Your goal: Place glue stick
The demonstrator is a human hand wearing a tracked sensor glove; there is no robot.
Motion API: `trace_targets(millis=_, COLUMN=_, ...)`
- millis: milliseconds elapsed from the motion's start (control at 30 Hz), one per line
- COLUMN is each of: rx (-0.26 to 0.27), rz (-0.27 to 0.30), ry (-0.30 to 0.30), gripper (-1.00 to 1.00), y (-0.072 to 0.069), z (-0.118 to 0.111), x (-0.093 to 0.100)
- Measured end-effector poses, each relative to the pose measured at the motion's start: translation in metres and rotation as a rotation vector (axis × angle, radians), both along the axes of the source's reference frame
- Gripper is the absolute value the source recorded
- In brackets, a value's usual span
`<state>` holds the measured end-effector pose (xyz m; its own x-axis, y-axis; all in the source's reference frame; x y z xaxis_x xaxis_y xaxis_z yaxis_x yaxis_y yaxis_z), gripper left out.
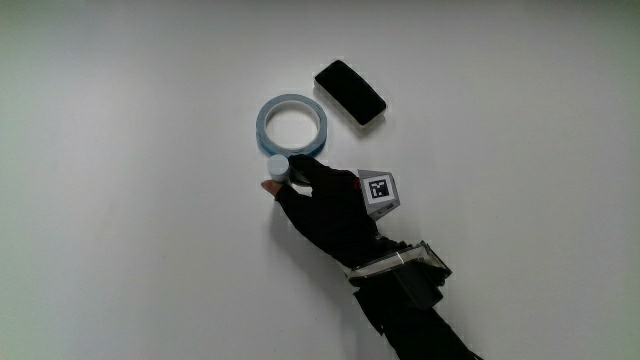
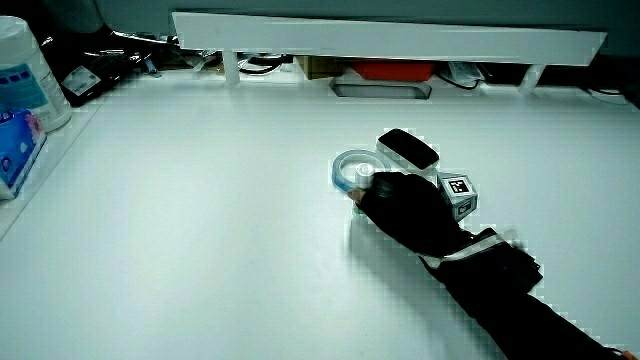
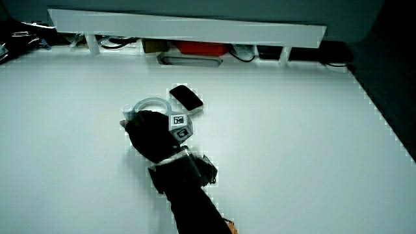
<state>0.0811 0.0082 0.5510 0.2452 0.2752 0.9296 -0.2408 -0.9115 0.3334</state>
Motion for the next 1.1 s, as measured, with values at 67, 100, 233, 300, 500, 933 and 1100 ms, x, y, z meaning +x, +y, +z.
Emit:
trace_targets(millis=67, rx=-0.014, rz=0.015, ry=-0.033, gripper=0.0, y=0.0019, z=0.0063, x=0.0014)
trace_targets(millis=100, rx=-0.015, rz=0.016, ry=-0.024, gripper=0.0, y=0.0021, z=0.0079, x=0.0027)
trace_targets(millis=233, rx=-0.013, rz=0.023, ry=-0.025, gripper=0.0, y=0.0023, z=0.0099, x=0.0032)
trace_targets(millis=300, rx=-0.019, rz=0.025, ry=-0.029, gripper=-0.03, y=0.0028, z=0.0087, x=0.0031)
trace_targets(millis=500, rx=-0.024, rz=0.027, ry=-0.035, gripper=-0.21, y=0.003, z=0.0077, x=0.0035)
trace_targets(millis=933, rx=-0.047, rz=0.011, ry=-0.041, gripper=-0.59, y=0.0034, z=0.0105, x=0.0062)
trace_targets(millis=1100, rx=-0.035, rz=0.01, ry=-0.045, gripper=-0.74, y=0.0041, z=0.0098, x=0.0095)
